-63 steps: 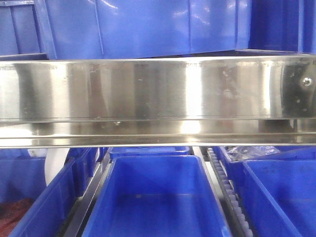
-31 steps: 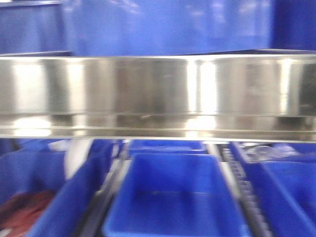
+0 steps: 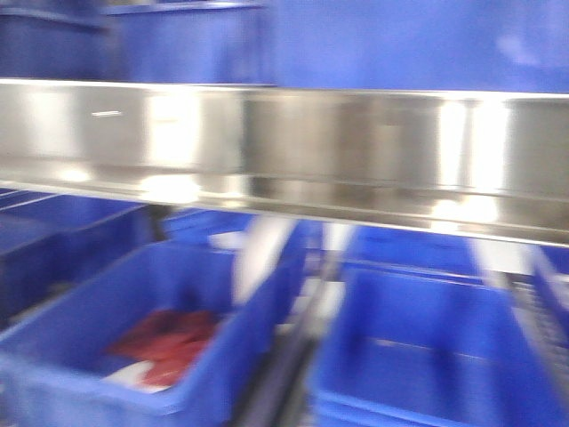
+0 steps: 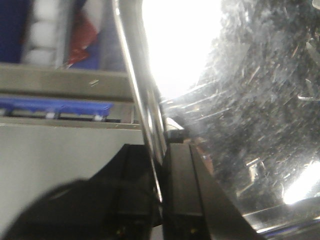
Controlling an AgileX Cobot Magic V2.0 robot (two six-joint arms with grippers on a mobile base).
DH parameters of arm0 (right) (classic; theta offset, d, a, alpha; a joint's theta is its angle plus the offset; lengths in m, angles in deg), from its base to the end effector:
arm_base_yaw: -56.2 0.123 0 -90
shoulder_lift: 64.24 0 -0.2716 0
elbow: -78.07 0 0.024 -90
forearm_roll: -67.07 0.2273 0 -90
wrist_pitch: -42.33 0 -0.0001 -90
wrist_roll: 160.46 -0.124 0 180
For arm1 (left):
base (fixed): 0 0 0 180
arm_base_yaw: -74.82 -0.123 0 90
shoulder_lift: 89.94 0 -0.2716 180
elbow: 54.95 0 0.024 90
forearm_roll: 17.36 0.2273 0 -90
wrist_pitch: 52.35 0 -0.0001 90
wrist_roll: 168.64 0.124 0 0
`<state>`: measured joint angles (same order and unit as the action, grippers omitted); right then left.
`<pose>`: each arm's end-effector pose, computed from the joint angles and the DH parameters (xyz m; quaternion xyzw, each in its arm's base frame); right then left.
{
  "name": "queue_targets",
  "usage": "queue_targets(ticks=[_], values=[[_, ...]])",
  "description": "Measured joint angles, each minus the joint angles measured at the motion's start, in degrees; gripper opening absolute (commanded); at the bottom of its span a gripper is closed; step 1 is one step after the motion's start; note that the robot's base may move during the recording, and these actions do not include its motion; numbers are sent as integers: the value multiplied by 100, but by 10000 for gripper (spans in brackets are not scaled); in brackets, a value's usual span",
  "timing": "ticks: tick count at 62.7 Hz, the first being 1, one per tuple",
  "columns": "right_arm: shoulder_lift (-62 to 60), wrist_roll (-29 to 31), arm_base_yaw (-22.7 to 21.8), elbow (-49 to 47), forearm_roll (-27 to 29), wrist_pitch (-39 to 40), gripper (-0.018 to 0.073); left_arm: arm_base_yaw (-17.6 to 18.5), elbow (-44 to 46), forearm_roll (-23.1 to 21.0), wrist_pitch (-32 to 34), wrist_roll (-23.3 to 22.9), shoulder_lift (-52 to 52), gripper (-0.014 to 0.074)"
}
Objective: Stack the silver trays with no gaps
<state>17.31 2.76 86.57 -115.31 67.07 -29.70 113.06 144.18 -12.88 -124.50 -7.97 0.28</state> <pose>0.2083 0.1221 0.4031 -0.1113 0.9337 0.1361 0.3120 0.2274 -0.1675 0.3919 0.1554 0.9354 -0.1175 0.2950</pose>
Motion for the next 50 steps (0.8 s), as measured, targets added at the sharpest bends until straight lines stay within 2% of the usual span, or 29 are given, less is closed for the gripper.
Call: queue_targets(ticks=[50], values=[[0, 0, 0, 0, 0, 0, 56, 0, 0, 0, -9, 0, 0, -48]])
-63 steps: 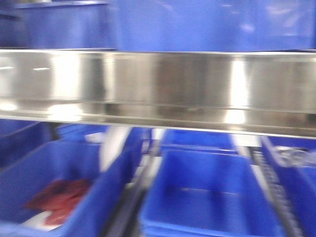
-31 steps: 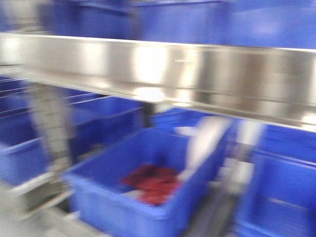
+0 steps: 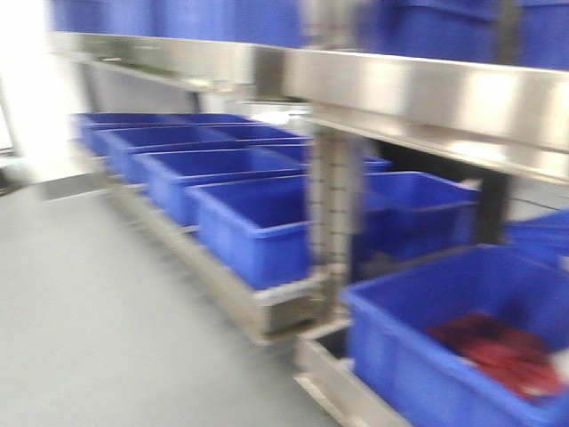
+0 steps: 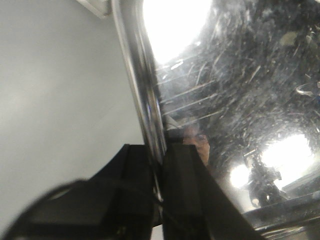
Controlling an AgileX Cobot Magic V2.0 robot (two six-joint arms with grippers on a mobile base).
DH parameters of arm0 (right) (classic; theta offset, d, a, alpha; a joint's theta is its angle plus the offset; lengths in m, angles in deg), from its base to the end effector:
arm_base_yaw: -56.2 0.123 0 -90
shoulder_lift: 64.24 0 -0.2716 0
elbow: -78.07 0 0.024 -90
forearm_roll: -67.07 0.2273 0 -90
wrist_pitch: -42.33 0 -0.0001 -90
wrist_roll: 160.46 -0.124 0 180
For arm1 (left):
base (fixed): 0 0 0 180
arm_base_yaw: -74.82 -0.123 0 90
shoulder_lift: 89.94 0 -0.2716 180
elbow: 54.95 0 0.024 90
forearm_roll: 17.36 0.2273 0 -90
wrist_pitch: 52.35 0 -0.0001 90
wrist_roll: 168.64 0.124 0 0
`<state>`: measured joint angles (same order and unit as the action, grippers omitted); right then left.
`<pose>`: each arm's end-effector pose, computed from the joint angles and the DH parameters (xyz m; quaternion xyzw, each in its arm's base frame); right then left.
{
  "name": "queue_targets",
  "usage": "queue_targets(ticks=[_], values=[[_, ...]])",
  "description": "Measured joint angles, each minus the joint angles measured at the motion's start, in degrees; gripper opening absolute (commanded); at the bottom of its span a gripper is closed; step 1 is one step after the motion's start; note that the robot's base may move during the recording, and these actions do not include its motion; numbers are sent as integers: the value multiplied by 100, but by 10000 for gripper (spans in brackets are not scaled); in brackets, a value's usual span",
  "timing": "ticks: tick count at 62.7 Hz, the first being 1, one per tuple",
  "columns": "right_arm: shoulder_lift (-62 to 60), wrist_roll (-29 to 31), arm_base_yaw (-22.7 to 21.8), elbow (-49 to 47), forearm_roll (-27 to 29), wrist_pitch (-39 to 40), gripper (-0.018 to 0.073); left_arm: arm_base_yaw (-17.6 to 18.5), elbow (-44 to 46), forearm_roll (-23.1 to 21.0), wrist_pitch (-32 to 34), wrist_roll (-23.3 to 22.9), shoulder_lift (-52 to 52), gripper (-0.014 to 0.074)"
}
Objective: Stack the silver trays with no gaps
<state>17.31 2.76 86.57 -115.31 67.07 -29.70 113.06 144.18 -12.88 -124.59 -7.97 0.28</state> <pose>0.2083 0.1221 0.4031 -0.1113 0.9337 0.1361 0.3120 0.2273 -0.1674 0.3918 0.1554 0.9357 -0.1171 0.2943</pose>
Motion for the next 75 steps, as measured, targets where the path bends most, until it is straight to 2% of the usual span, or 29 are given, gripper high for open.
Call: queue_targets(ticks=[75], values=[[10, 0, 0, 0, 0, 0, 56, 11, -5, 0, -4, 0, -10, -48]])
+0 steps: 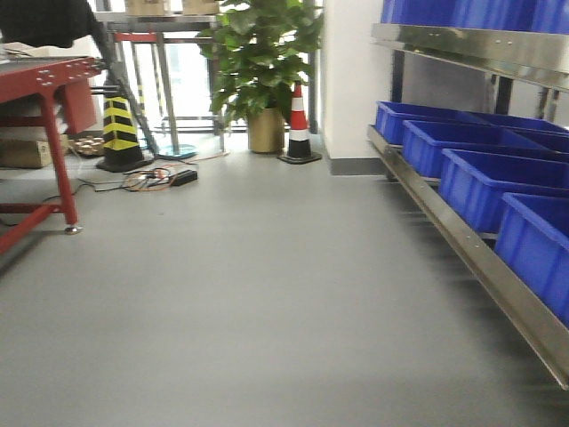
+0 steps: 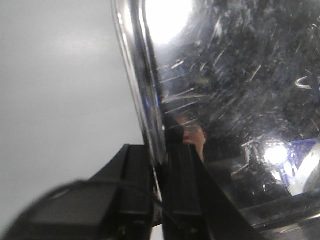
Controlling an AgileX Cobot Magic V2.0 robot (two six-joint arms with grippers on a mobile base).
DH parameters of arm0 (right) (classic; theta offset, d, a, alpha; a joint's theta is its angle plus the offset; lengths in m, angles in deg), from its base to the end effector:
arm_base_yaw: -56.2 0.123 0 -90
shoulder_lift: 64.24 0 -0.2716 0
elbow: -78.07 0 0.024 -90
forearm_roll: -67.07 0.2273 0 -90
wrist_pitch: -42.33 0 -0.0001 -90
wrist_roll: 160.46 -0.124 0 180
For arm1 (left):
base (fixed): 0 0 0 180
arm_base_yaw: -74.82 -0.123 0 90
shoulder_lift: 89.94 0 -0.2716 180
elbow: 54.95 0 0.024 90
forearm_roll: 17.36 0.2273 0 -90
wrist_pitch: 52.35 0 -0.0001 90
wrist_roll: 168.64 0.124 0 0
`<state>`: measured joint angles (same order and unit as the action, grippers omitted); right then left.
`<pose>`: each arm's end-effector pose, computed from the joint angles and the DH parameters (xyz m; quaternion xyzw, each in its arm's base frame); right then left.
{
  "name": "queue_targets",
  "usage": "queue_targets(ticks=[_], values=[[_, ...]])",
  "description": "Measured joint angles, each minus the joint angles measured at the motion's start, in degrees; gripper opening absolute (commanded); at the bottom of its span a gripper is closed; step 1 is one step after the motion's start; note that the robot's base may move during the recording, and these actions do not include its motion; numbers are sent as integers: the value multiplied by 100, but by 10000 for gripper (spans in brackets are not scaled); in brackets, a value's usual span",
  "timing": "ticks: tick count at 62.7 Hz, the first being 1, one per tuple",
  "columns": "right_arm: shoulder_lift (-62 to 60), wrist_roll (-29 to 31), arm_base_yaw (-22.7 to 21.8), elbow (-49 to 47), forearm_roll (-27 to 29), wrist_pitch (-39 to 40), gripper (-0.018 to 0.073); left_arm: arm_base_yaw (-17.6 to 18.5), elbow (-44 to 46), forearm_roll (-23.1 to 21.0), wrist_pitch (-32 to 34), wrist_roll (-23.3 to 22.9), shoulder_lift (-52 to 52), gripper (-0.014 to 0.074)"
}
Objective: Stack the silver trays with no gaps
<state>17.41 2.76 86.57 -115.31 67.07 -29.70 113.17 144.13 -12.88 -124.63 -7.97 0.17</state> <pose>0.2087 0.1223 0.4027 -0.1113 0.9340 0.1358 0.3112 0.2265 -0.1675 0.3920 0.1563 0.9355 -0.1175 0.2943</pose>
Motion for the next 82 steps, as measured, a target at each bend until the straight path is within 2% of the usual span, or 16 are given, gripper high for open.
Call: queue_targets(ticks=[13, 82], values=[[0, 0, 0, 0, -57, 0, 56, 147, 0, 70, -9, -14, 0, -48], [0, 0, 0, 0, -81, 0, 56, 147, 0, 70, -9, -14, -8, -48]])
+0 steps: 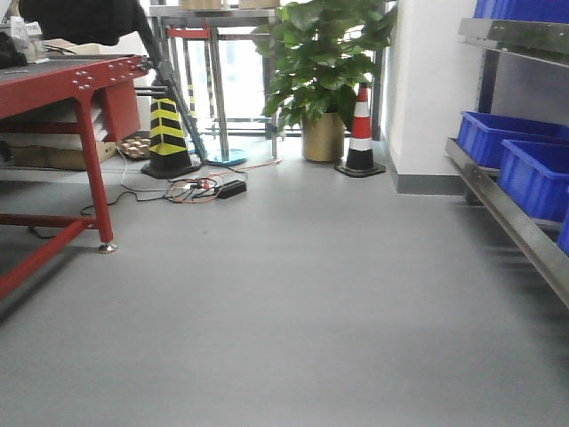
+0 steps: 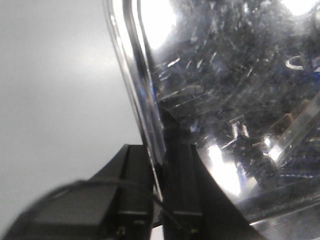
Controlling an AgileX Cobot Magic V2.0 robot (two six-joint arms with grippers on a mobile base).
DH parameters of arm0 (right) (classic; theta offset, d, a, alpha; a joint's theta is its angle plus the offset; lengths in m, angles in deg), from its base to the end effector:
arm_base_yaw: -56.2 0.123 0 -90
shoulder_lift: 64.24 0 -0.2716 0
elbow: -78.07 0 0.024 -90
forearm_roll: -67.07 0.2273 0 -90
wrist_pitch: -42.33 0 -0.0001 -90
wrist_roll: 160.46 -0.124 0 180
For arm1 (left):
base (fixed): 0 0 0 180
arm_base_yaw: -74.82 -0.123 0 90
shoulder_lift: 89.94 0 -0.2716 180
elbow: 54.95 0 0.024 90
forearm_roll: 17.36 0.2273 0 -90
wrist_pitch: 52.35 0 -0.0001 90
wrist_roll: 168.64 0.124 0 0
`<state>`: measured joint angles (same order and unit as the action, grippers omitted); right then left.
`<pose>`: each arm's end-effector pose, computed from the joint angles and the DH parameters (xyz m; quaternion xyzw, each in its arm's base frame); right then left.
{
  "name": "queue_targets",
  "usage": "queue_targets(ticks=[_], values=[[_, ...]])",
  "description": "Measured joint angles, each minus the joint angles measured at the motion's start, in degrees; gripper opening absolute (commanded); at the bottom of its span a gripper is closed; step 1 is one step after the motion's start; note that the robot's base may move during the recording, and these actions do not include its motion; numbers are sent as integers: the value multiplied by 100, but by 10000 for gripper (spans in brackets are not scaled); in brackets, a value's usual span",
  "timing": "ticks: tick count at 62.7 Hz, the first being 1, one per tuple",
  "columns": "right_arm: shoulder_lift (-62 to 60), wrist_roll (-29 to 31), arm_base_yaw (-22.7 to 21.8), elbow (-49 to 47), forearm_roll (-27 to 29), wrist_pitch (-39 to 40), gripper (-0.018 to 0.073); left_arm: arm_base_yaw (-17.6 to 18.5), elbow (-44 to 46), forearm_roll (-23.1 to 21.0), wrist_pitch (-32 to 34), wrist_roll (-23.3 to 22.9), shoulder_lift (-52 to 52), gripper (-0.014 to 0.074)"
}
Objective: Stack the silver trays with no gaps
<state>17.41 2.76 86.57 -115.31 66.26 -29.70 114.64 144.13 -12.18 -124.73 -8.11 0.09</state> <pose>0.2096 0.1209 0.4027 -0.1111 0.9340 0.1293 0.3140 0.2226 -0.1717 0.3924 0.1670 0.9334 -0.1162 0.2955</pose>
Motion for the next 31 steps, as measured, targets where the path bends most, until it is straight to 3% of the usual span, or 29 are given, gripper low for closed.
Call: queue_targets(ticks=[31], values=[[0, 0, 0, 0, -9, 0, 56, 0, 0, -10, 0, 0, 0, -48]])
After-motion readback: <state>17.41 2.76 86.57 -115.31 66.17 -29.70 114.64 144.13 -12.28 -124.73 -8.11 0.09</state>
